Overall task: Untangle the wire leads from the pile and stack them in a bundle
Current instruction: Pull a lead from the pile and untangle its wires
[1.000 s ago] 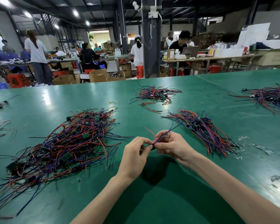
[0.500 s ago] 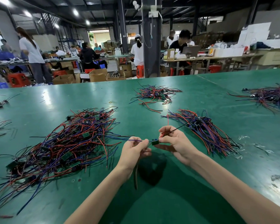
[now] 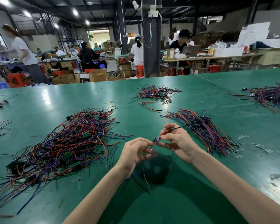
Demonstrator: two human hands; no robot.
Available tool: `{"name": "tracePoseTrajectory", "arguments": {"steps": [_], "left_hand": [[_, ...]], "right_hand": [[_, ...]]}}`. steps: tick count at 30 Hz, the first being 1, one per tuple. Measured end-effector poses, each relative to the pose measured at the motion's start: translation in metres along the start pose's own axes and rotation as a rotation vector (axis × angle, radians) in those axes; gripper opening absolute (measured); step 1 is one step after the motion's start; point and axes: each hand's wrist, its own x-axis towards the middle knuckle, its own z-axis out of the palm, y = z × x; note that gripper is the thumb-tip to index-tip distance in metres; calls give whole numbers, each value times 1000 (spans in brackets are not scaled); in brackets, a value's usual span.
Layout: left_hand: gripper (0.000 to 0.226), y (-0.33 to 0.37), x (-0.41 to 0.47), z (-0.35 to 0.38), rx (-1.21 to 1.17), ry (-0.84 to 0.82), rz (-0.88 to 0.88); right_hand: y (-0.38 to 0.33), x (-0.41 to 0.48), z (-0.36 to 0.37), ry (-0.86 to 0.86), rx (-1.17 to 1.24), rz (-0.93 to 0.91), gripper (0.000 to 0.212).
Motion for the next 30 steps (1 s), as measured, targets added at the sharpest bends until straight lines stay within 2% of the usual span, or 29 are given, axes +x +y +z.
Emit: {"name": "tracePoseTrajectory", "arguments": {"steps": [2, 6, 12, 17, 19, 22, 26, 27, 30], "left_hand": [[9, -1, 0, 0, -30, -19, -81], [8, -6, -1, 0, -30, -110, -212], [7, -7, 1, -3, 55, -8, -97], [9, -10, 2, -5, 191, 4, -47], [11, -12, 2, -5, 218, 4, -34], [18, -12, 2, -5, 186, 13, -33], [45, -9, 1, -1, 96, 28, -62], [45, -9, 1, -1, 115, 23, -70], [19, -14, 1, -3, 149, 2, -90]], "right_hand": [[1, -1, 1, -34, 8, 18, 39], [3, -2, 3, -66, -24, 34, 44], [5, -1, 4, -26, -134, -3, 37], [8, -3, 4, -9, -350, 79, 11], [9, -4, 4, -18, -398, 78, 8], [9, -4, 5, -24, -393, 76, 9], [11, -5, 7, -55, -422, 73, 10], [12, -5, 7, -60, -420, 67, 10], [16, -6, 8, -54, -407, 67, 9]]}}
